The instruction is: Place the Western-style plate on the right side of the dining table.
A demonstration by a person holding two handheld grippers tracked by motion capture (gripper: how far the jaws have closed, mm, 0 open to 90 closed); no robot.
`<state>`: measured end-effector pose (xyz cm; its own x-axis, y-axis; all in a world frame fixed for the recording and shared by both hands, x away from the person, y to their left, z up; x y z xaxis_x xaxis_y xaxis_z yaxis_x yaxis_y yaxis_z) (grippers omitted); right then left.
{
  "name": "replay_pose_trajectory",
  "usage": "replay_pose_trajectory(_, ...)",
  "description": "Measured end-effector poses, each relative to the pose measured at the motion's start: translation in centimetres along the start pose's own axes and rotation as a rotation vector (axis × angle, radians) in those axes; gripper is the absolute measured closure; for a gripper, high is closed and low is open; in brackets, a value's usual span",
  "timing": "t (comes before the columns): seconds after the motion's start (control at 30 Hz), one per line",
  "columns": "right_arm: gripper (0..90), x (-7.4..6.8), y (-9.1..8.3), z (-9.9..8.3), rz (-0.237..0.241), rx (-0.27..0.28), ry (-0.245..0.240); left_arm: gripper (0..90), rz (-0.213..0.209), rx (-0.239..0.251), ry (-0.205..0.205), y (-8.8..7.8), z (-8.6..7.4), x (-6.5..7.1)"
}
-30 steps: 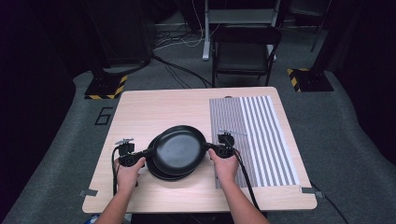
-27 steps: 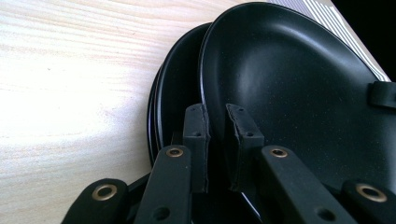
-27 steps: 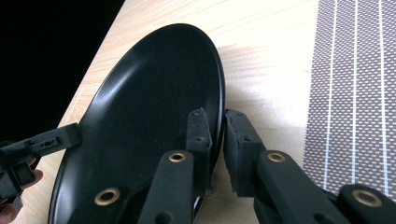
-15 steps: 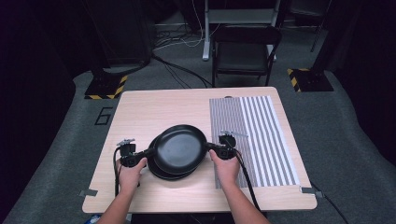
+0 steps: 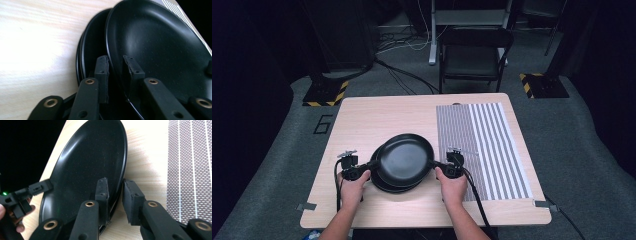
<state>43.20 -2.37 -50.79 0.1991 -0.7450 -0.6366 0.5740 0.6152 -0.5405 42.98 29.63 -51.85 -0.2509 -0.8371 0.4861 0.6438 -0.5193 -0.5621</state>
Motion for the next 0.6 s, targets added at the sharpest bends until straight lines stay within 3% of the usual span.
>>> replay_pose_trajectory(0.1, 76.4, 0.3, 0.1, 0.1, 0.023, 0.004, 0.023, 72.4, -0.002, -0.003, -0.008, 0.1, -0.2, 0.2)
replay_pose_trajectory(0.23, 76.7, 0.3, 0.1, 0.0, 0.018, 0.011, 0.022, 72.4, 0.008, 0.007, -0.021, 0.1, -0.4, 0.3)
replay_pose_trajectory(0.47, 77.9, 0.1, 0.1, -0.2, -0.011, 0.054, 0.026, 72.5, 0.047, 0.078, -0.068, 0.1, -1.5, 1.1)
replay_pose_trajectory(0.57, 78.1, -0.1, 0.2, -0.4, -0.029, 0.08, 0.033, 72.5, 0.044, 0.104, -0.086, 0.0, -1.9, 1.1)
replay_pose_trajectory(0.6, 78.1, -0.1, 0.3, -0.5, -0.037, 0.085, 0.031, 72.3, 0.038, 0.122, -0.111, 0.0, -2.0, 1.2)
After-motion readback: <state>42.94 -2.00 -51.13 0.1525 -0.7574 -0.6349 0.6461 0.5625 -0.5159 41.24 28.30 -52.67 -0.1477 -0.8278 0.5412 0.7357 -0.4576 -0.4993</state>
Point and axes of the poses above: each handheld gripper's, and its own axes: y roughly forward along the jaws, z roughly out of its top, x roughly to its right, the point moved 2 cm from there along y, roughly forward along the jaws, and after that the axes turned 1 degree about y, right-handed, at the moved point
